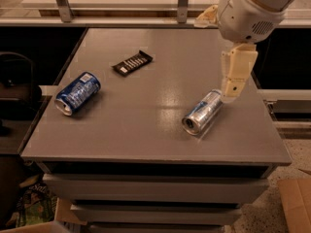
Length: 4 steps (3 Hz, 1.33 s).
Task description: Pick pepsi can
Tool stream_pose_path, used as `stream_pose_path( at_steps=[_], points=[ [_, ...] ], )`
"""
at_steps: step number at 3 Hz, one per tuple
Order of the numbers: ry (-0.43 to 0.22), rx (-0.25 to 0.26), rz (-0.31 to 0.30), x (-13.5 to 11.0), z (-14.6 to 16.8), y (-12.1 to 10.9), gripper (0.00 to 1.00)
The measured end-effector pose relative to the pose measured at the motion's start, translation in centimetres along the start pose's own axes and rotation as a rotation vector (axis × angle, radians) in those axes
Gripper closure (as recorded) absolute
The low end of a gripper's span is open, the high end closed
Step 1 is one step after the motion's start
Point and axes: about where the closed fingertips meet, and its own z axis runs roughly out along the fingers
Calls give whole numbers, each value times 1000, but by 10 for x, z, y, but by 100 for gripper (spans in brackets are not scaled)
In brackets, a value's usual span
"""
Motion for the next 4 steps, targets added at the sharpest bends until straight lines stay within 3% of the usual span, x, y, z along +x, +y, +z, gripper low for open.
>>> stream_pose_path(
  at_steps=[1,2,4],
  points=[
    [0,0,0,0,0,0,0],
    [-19,23,-129,-21,9,-22,0],
    [-42,74,-565,-120,30,-78,0]
  ],
)
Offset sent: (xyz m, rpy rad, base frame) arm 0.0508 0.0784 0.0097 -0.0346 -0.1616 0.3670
